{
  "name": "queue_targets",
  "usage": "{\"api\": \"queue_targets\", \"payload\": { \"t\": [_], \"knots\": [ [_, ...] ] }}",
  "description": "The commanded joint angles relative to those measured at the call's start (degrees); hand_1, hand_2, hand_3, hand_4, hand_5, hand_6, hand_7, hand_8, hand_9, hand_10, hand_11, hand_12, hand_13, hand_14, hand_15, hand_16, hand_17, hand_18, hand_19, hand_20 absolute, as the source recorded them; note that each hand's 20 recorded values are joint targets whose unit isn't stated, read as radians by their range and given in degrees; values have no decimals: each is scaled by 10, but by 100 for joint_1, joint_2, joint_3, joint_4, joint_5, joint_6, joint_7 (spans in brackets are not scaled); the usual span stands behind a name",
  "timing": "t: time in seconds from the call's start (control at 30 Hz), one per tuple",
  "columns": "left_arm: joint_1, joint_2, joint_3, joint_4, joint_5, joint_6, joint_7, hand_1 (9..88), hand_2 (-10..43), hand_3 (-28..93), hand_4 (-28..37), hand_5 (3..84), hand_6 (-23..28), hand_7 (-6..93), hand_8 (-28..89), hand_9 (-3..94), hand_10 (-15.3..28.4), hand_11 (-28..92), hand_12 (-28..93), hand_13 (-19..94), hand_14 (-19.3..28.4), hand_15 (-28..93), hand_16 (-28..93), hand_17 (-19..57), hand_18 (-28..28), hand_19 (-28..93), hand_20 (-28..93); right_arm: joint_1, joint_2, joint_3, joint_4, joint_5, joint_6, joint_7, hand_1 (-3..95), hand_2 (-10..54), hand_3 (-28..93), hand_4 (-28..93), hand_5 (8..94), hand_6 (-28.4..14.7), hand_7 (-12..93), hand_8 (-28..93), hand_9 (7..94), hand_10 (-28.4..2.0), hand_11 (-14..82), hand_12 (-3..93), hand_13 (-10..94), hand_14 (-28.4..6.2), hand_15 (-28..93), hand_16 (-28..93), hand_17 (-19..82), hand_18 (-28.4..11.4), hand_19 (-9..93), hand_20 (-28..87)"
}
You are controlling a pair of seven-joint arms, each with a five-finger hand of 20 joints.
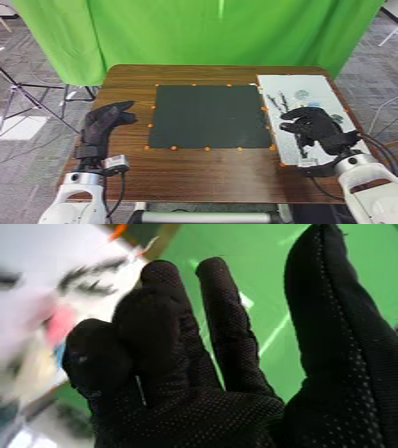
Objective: Arrange flowers
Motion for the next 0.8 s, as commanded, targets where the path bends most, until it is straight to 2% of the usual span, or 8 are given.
{"api": "queue_targets", "payload": {
  "t": [0.03, 0.1, 0.17, 0.23, 0.33, 0.43, 0.57, 0.8],
  "knots": [
    [100, -129, -348, -65, 319, -401, -146, 288, -6, 626, -153, 529, 43, 156, -63, 558, 149, 294, 168, 463, 199, 419, 11, 121, 178, 441, 366, -335, 109, -83, -130, -1348, 547, 749, 397, -95, 563, -184, 505, -1, 335, -65, 556, -185, 363, 389, 732, -112, 686, 345, 567, -148, 925, 495],
    [90, -110, -395, -60, 333, -380, -148, 295, -31, 623, -153, 502, 36, 146, -65, 529, 145, 244, 152, 462, 197, 318, 4, 120, 168, 290, 282, -440, 112, -127, -144, -1742, 599, 964, 397, -95, 559, -190, 503, -4, 333, -66, 561, -185, 362, 386, 733, -110, 689, 346, 572, -145, 928, 490],
    [118, -107, -445, -75, 314, -357, -160, 295, -39, 624, -155, 489, 34, 140, -66, 520, 142, 232, 147, 449, 193, 272, 2, 111, 154, 192, 233, -423, 102, -224, -112, -2157, 558, 1232, 397, -95, 557, -195, 501, -11, 329, -66, 567, -184, 362, 384, 739, -104, 692, 346, 576, -144, 930, 490],
    [152, -108, -502, -96, 313, -402, -188, 295, -45, 621, -158, 483, 33, 137, -65, 512, 142, 227, 144, 444, 192, 252, 4, 100, 145, 140, 207, -182, 110, -437, -33, -2558, 355, 1613, 400, -95, 546, -203, 516, -21, 321, -65, 599, -179, 368, 379, 749, -98, 692, 346, 586, -139, 931, 495],
    [179, -95, -554, -116, 362, -481, -245, 296, -47, 620, -159, 488, 37, 141, -63, 511, 142, 227, 144, 437, 190, 247, 8, 94, 144, 135, 205, -181, 142, -444, 44, -2812, 182, 1734, 410, -95, 525, -202, 602, -46, 264, -44, 698, -159, 405, 370, 795, -80, 680, 354, 620, -125, 932, 520],
    [202, -110, -585, -131, 379, -525, -265, 297, -46, 618, -159, 491, 37, 144, -62, 510, 141, 231, 147, 433, 189, 249, 15, 90, 146, 137, 207, -155, 193, -415, 126, -2886, 24, 1751, 410, -95, 522, -197, 650, -50, 256, -36, 742, -145, 442, 380, 833, -62, 673, 355, 656, -114, 932, 546],
    [217, -114, -619, -143, 395, -590, -311, 297, -44, 617, -158, 494, 38, 147, -63, 511, 142, 235, 149, 432, 189, 251, 20, 88, 147, 140, 208, -137, 291, -373, 201, -2973, -211, 1842, 405, -95, 521, -194, 687, -44, 272, -33, 775, -134, 478, 393, 871, -44, 672, 359, 681, -112, 932, 581],
    [261, -75, -658, -169, 428, -648, -355, 300, -42, 613, -153, 496, 38, 151, -64, 514, 143, 242, 151, 431, 188, 255, 23, 87, 147, 142, 207, -50, 284, -419, 305, -2939, -850, 2142, 400, -95, 516, -189, 718, -45, 287, -31, 808, -130, 485, 392, 905, -32, 665, 361, 716, -102, 932, 595]
  ]
}}
